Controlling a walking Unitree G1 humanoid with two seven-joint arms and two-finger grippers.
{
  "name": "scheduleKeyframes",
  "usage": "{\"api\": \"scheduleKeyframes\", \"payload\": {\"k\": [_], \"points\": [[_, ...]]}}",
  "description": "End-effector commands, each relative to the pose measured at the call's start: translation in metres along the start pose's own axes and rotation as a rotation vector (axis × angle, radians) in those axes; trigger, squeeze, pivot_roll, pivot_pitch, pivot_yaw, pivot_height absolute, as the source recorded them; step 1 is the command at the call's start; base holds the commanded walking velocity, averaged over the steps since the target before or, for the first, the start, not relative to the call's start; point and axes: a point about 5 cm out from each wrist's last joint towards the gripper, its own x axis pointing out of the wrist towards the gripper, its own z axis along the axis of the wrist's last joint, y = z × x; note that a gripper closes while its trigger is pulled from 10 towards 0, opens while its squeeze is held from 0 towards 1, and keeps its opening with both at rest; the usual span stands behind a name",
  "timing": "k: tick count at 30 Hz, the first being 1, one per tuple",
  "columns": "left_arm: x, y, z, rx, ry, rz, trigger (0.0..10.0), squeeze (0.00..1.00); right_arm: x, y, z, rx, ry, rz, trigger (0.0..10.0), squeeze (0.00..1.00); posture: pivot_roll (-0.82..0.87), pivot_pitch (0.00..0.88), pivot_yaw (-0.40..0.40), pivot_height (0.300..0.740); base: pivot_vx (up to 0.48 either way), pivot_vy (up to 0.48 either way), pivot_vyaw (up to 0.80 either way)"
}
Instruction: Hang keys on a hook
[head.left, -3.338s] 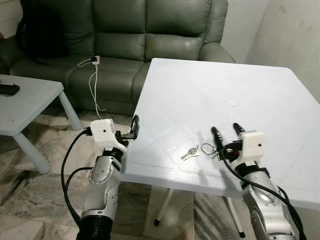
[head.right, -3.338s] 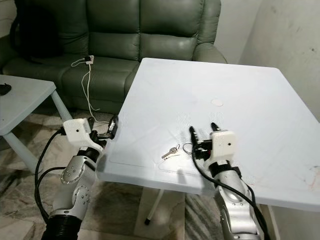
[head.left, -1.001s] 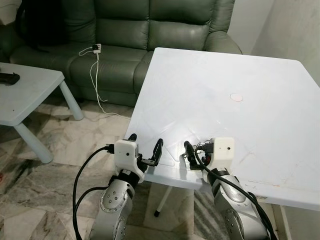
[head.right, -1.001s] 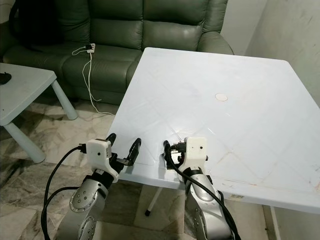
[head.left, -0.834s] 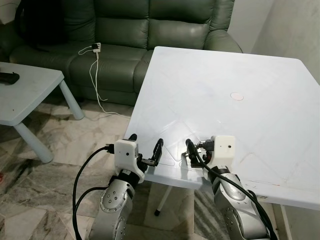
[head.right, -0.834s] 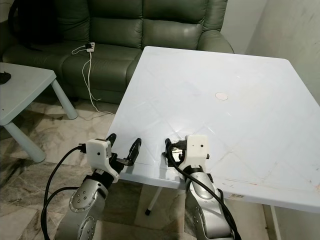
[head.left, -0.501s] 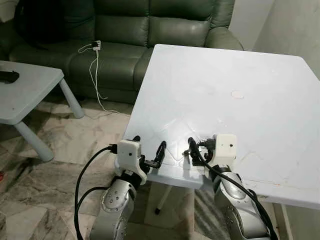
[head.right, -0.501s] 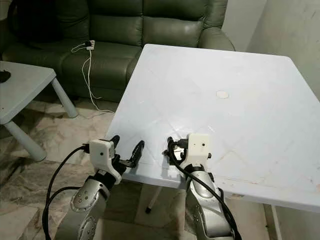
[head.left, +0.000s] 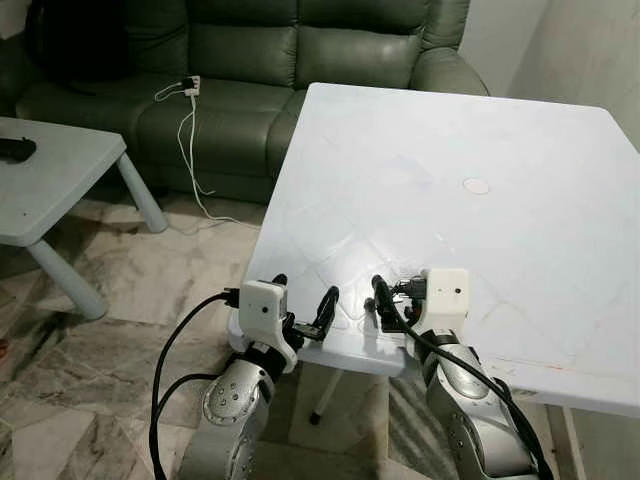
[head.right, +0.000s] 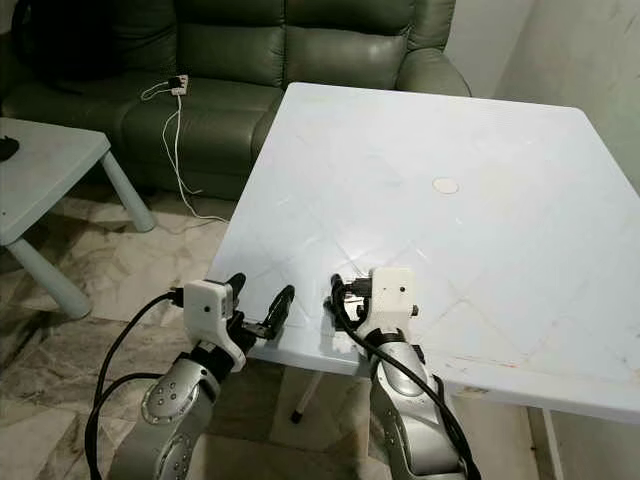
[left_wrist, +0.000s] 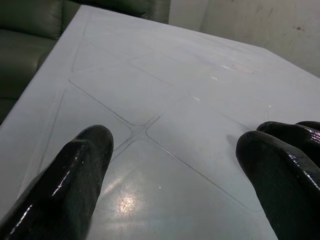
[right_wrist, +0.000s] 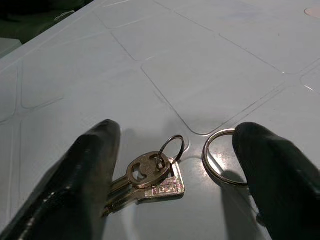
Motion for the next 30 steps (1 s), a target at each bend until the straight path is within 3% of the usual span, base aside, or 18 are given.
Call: {"api": "scheduleKeyframes", "payload": {"k": [1, 4, 5, 6, 7, 16, 22, 23, 24, 25, 28, 30], "points": [[-0.001, -0.002, 0.002, -0.003, -0.001, -0.007, 10.0, 0.0, -0.002, 0.007, 0.005, 0.019, -0.03, 0.014, 0.1, 0.0, 0.0, 0.116, -0.061, 0.74, 0.0, 0.0, 0.0], [-0.001, -0.001, 0.002, -0.007, -0.002, -0.006, 10.0, 0.0, -0.002, 0.008, 0.006, 0.015, -0.031, 0.012, 0.0, 0.0, 0.0, 0.118, -0.06, 0.74, 0.0, 0.0, 0.0], [-0.001, -0.002, 0.002, -0.007, -0.001, -0.006, 10.0, 0.0, -0.002, 0.008, 0.005, 0.013, -0.025, 0.012, 1.5, 0.0, 0.0, 0.117, -0.061, 0.74, 0.0, 0.0, 0.0], [-0.001, -0.002, 0.003, -0.007, -0.001, -0.005, 10.0, 0.0, -0.002, 0.008, 0.005, 0.012, -0.023, 0.012, 1.5, 0.0, 0.0, 0.117, -0.061, 0.74, 0.0, 0.0, 0.0], [-0.001, -0.002, 0.003, -0.008, -0.001, -0.005, 10.0, 0.0, -0.002, 0.008, 0.005, 0.009, -0.02, 0.012, 10.0, 0.0, 0.0, 0.119, -0.061, 0.74, 0.0, 0.0, 0.0], [-0.002, -0.002, 0.003, -0.012, -0.001, 0.002, 10.0, 0.0, -0.002, 0.011, 0.001, -0.012, -0.001, 0.015, 10.0, 0.0, 0.01, 0.12, -0.062, 0.74, 0.0, 0.0, 0.0], [-0.003, -0.003, 0.003, -0.016, -0.001, 0.004, 10.0, 0.0, -0.003, 0.011, -0.001, -0.033, 0.019, 0.01, 8.8, 0.0, 0.01, 0.126, -0.065, 0.74, 0.0, 0.0, 0.0], [-0.003, -0.003, 0.003, -0.017, 0.0, 0.005, 10.0, 0.0, -0.003, 0.011, -0.002, -0.039, 0.028, 0.007, 5.8, 0.0, 0.01, 0.127, -0.066, 0.74, 0.0, 0.0, 0.0], [-0.003, -0.003, 0.003, -0.017, 0.0, 0.005, 10.0, 0.0, -0.003, 0.011, -0.002, -0.039, 0.028, 0.007, 5.8, 0.0, 0.01, 0.127, -0.066, 0.74, 0.0, 0.0, 0.0], [-0.003, -0.003, 0.003, -0.019, 0.0, 0.005, 10.0, 0.0, -0.003, 0.012, -0.003, -0.044, 0.034, 0.004, 4.3, 0.0, 0.01, 0.128, -0.067, 0.74, 0.0, 0.0, 0.0], [-0.003, -0.003, 0.003, -0.02, 0.0, 0.006, 10.0, 0.0, -0.003, 0.011, -0.004, -0.052, 0.043, -0.005, 3.7, 0.0, 0.01, 0.128, -0.067, 0.74, 0.0, 0.0, 0.0], [-0.003, -0.004, 0.003, -0.021, -0.001, 0.007, 10.0, 0.0, -0.003, 0.01, -0.004, -0.046, 0.033, -0.012, 0.0, 0.0, 0.01, 0.129, -0.067, 0.74, 0.0, 0.0, 0.0]]}}
